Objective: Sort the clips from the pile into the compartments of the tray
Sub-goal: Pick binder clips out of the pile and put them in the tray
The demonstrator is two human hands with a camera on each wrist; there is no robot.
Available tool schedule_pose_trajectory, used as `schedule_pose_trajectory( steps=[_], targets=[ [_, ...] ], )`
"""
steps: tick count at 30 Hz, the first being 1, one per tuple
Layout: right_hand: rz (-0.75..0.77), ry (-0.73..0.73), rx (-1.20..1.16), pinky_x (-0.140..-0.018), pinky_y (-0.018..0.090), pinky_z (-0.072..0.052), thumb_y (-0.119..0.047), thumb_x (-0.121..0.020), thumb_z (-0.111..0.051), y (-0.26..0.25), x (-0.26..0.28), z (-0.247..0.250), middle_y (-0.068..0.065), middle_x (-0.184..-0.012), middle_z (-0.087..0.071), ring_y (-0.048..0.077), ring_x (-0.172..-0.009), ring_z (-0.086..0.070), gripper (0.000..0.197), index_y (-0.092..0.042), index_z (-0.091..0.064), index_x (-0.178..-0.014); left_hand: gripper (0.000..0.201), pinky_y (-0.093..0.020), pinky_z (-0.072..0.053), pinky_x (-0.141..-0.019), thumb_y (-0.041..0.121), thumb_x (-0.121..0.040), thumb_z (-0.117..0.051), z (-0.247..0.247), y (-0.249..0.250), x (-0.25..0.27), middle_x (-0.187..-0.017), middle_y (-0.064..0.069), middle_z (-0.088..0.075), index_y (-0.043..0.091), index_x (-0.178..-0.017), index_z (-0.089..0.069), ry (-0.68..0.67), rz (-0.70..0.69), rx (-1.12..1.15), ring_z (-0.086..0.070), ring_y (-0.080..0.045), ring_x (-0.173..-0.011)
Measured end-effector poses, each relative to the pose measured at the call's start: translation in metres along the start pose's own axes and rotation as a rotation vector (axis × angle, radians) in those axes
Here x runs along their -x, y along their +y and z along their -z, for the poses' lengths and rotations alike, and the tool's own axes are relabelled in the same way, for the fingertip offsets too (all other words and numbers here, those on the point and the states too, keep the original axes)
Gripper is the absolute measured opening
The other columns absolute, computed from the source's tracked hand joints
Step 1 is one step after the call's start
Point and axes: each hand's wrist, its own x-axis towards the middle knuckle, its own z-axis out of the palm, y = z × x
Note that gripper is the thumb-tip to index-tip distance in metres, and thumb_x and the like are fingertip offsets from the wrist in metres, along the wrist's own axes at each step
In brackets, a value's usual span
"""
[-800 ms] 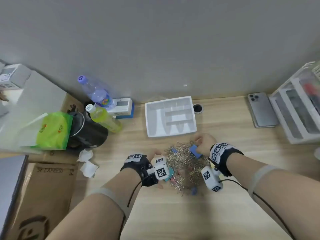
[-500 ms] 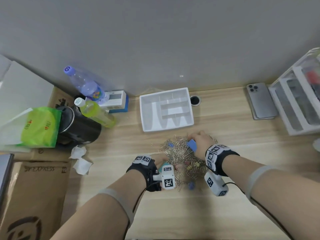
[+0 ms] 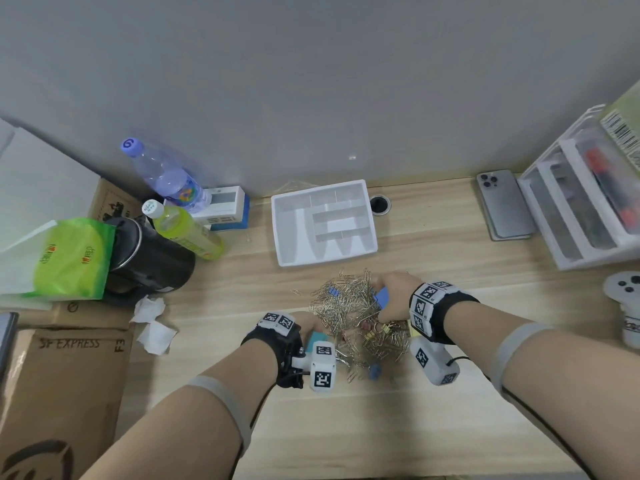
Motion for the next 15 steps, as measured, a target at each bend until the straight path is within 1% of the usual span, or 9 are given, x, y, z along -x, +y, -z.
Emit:
schedule_pose_trajectory(
  steps=[2,4,5,7,9,10,12,14,15],
  targets=[
    [-0.002,-0.037,-0.023,-0.086,0.037,-0.055,-0.034,-0.072,-0.076,0.000,0.005,0.003,0.006,-0.118,-0.062,0.024,-0.103,-0.061,0.057,-0.014,-0.057,-0.122,0.034,-0.029,-0.048,-0.070,0.008,-0.101,-0.043,0.005,0.003,0.009,-0.084,-0.012,-0.054,-0.008,-0.130,-0.048,0.044,-0.026,-0.005,-0.049,-0.019,-0.067],
    [-0.005,-0.078,-0.068,-0.089,0.039,-0.055,-0.037,-0.074,-0.073,0.000,0.010,0.007,0.006,-0.116,-0.064,0.024,-0.104,-0.062,0.047,-0.014,-0.064,-0.115,0.039,-0.031,-0.050,-0.075,0.012,-0.102,-0.042,0.009,0.004,0.018,-0.083,-0.015,-0.054,-0.006,-0.137,-0.041,0.070,-0.031,0.005,-0.056,-0.023,-0.074],
    [-0.005,-0.095,-0.091,-0.085,0.037,-0.054,-0.039,-0.076,-0.071,-0.001,0.012,0.010,0.005,-0.111,-0.066,0.022,-0.099,-0.063,0.042,-0.014,-0.067,-0.109,0.038,-0.034,-0.052,-0.082,0.013,-0.102,-0.042,0.010,0.004,0.018,-0.093,-0.019,-0.058,-0.005,-0.136,-0.040,0.084,-0.026,0.032,-0.062,-0.028,-0.088],
    [-0.009,-0.124,-0.160,-0.069,0.030,-0.049,-0.043,-0.080,-0.064,-0.005,0.019,0.015,0.002,-0.088,-0.065,0.018,-0.078,-0.060,0.034,-0.012,-0.069,-0.094,0.037,-0.038,-0.053,-0.084,0.014,-0.101,-0.044,0.012,0.002,0.021,-0.121,-0.021,-0.061,-0.006,-0.132,-0.040,0.057,0.014,0.096,-0.063,-0.033,-0.113],
    [-0.020,-0.155,-0.229,-0.057,0.024,-0.041,-0.041,-0.088,-0.054,-0.010,0.025,0.019,-0.001,-0.067,-0.058,0.014,-0.057,-0.052,0.031,-0.014,-0.064,-0.076,0.035,-0.037,-0.052,-0.086,0.018,-0.099,-0.045,0.013,0.001,0.022,-0.125,-0.020,-0.063,-0.004,-0.125,-0.045,0.028,0.026,0.157,-0.065,-0.031,-0.102],
    [-0.020,-0.163,-0.253,-0.053,0.021,-0.039,-0.039,-0.091,-0.050,-0.012,0.028,0.021,-0.001,-0.060,-0.055,0.012,-0.048,-0.049,0.036,-0.014,-0.061,-0.067,0.026,-0.038,-0.052,-0.086,0.021,-0.099,-0.046,0.012,0.001,0.022,-0.118,-0.019,-0.066,-0.001,-0.113,-0.047,0.009,0.029,0.179,-0.063,-0.030,-0.095],
    [-0.011,-0.162,-0.271,-0.050,0.020,-0.038,-0.036,-0.095,-0.044,-0.014,0.033,0.022,0.001,-0.051,-0.052,0.009,-0.036,-0.045,0.049,-0.015,-0.053,-0.051,0.018,-0.036,-0.051,-0.077,0.022,-0.099,-0.045,0.009,-0.003,0.022,-0.107,-0.018,-0.064,0.006,-0.092,-0.043,0.020,0.026,0.205,-0.060,-0.029,-0.088],
    [-0.027,-0.170,-0.233,-0.052,0.021,-0.037,-0.039,-0.097,-0.041,-0.015,0.037,0.023,0.003,-0.051,-0.052,0.009,-0.036,-0.045,0.055,-0.014,-0.049,-0.048,0.017,-0.035,-0.048,-0.067,0.020,-0.098,-0.045,0.006,-0.005,0.020,-0.104,-0.015,-0.059,0.005,-0.092,-0.045,0.039,0.013,0.239,-0.057,-0.026,-0.080],
    [-0.034,-0.173,-0.201,-0.054,0.022,-0.036,-0.041,-0.098,-0.039,-0.016,0.039,0.024,0.003,-0.054,-0.052,0.010,-0.041,-0.047,0.056,-0.014,-0.048,-0.049,0.016,-0.036,-0.048,-0.067,0.020,-0.098,-0.046,0.005,-0.005,0.021,-0.099,-0.013,-0.059,0.004,-0.095,-0.048,0.035,0.000,0.248,-0.056,-0.025,-0.078]
  ],
)
